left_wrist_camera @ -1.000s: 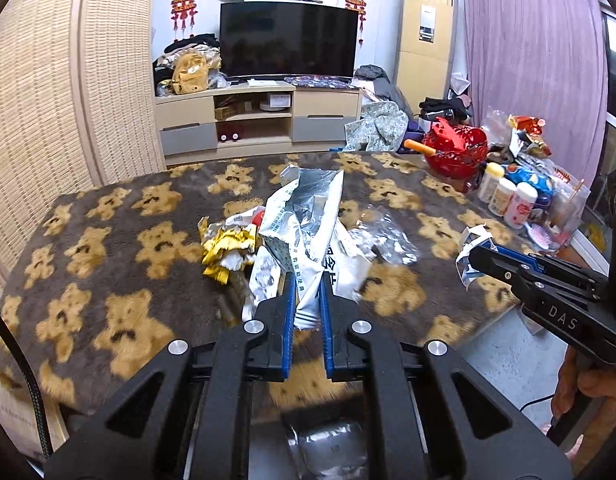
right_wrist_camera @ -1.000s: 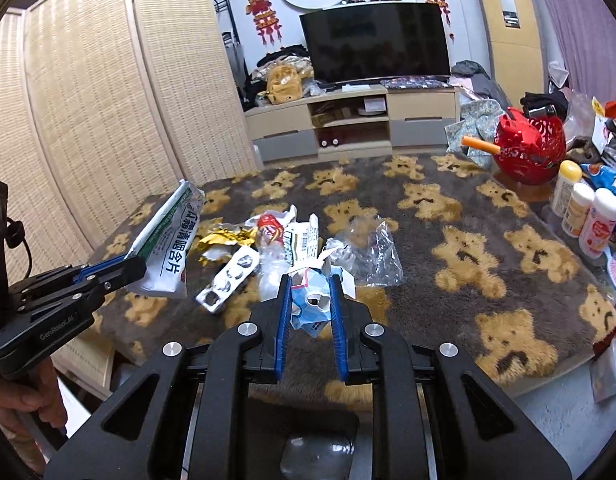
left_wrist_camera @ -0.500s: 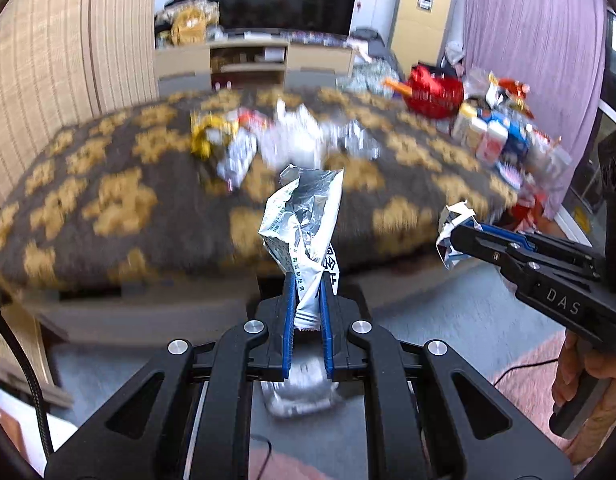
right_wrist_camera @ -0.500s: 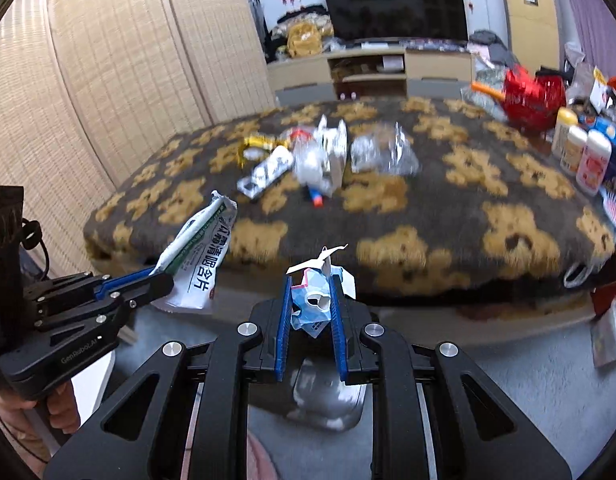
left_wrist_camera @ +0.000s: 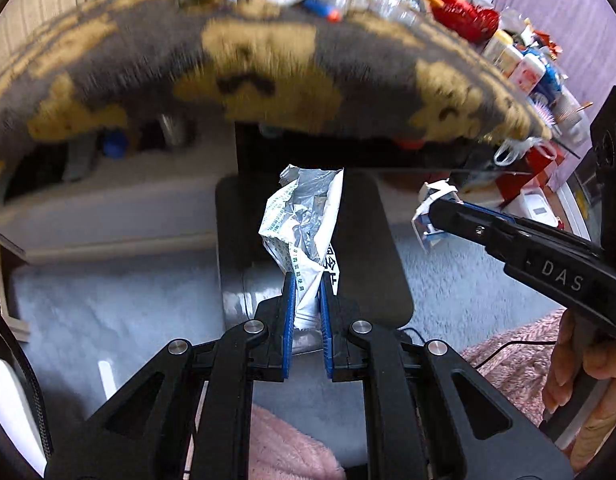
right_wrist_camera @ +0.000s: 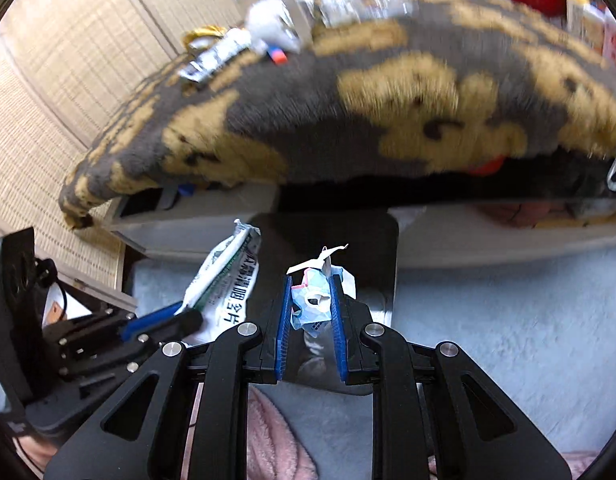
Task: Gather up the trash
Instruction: 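Carry both held scraps down to the black bin and open both grippers, then close the left gripper on the blister pack while the right gripper grasps a clear plastic bag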
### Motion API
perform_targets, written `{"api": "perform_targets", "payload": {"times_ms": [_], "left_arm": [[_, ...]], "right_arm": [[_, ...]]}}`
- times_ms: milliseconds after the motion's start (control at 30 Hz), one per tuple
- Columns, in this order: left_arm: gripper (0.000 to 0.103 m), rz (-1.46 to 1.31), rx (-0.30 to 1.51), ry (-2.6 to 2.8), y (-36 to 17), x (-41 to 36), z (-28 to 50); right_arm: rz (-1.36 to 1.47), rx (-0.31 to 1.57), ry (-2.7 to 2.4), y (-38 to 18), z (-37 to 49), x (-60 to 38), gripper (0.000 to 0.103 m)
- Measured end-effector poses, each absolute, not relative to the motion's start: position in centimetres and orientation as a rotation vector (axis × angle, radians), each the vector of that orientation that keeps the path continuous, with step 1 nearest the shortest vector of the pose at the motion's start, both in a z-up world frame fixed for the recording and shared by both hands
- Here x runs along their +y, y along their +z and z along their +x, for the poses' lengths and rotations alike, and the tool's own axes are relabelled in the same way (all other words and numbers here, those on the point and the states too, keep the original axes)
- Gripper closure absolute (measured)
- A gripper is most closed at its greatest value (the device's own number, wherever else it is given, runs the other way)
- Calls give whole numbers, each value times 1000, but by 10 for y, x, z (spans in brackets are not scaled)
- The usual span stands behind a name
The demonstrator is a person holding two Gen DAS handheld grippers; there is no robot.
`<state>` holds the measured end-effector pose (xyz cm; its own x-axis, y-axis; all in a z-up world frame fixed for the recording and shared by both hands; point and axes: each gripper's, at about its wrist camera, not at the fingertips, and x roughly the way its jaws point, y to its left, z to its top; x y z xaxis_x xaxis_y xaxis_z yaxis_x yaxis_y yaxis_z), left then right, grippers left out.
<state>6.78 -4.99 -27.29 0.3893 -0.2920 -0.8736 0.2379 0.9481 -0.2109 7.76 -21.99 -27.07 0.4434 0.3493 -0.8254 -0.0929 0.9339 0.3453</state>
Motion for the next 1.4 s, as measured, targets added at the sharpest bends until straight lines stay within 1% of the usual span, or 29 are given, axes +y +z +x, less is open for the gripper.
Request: {"api": "perform_targets", "payload": {"times_ms": [100,233,267,300,333,400,467,533,567,600,633,667,700,733,800,833,1167,1400], "left_arm": [[92,-57,1147,-345,-287,-52,74],[91,-64,1162,-351,-293,-52,79],[90,-66,1162,-351,-294,-52,80],[85,-69,1165,-350,-294,-52,82],[76,-72,1165,-349,-294,-51,83],[66,-75,1161,-336,-292,-49,84],[63,-72,1156,-328,-290,-47,83],[53,-62,1146,-313,-285,-43,82],[50,-56,1141,-308,-283,-43,81],[44,-47,1130,-298,-279,-40,80],[37,-38,1120,-290,-274,-39,78],[34,-32,1111,-283,-270,-37,77],[25,-24,1096,-270,-264,-35,76],[17,-18,1081,-255,-257,-31,75],[10,-13,1051,-236,-243,-25,72],[9,-14,1035,-230,-235,-22,72],[8,-31,917,-212,-177,-7,91],[8,-19,869,-197,-160,0,125]], "right_arm": [[299,1127,269,-291,87,-219,82],[313,1148,257,-301,94,-218,80],[317,1153,258,-302,96,-217,77],[321,1154,258,-302,98,-216,74],[319,1154,257,-302,99,-216,72],[314,1150,251,-299,101,-215,52],[308,1140,242,-294,101,-216,51],[302,1129,229,-289,102,-218,46],[297,1117,217,-285,102,-219,38],[292,1106,206,-281,102,-221,28],[285,1085,185,-274,101,-225,23],[282,1072,172,-269,100,-227,13],[276,1050,152,-261,99,-230,6],[271,1030,138,-252,97,-234,4],[268,991,132,-236,94,-239,4],[270,979,132,-230,93,-241,4],[303,823,132,-161,108,-255,4],[313,773,179,-139,150,-239,3]]}}
